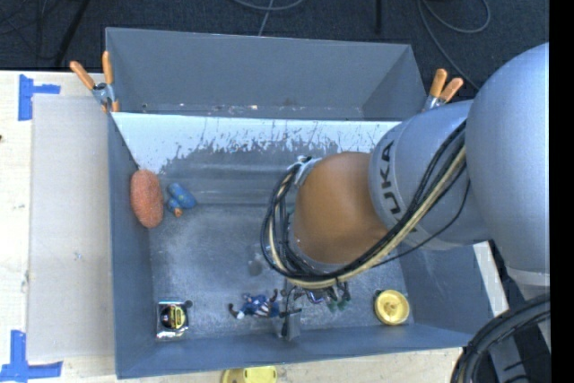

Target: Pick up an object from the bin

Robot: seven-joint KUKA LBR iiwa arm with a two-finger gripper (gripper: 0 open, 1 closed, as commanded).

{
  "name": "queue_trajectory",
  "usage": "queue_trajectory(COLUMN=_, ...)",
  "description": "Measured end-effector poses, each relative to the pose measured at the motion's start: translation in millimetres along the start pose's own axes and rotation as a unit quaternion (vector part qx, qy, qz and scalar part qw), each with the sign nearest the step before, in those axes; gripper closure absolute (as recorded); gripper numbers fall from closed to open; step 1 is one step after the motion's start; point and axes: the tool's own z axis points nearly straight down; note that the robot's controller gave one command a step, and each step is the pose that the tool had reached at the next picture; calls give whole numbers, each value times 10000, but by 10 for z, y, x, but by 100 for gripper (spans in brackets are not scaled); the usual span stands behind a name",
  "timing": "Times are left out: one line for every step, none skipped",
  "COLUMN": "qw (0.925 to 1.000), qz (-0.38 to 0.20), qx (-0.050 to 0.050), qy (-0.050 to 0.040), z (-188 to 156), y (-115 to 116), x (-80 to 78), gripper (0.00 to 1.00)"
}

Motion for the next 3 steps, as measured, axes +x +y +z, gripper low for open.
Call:
queue_trajectory(qw=9988, qz=493, qx=-2, qy=-35, z=48, y=65, x=180, gripper=100)
queue_trajectory(qw=9988, qz=497, qx=-2, qy=-35, z=48, y=65, x=180, gripper=100)
queue_trajectory(qw=9982, qz=602, qx=-2, qy=27, z=-460, y=88, x=8, gripper=100)
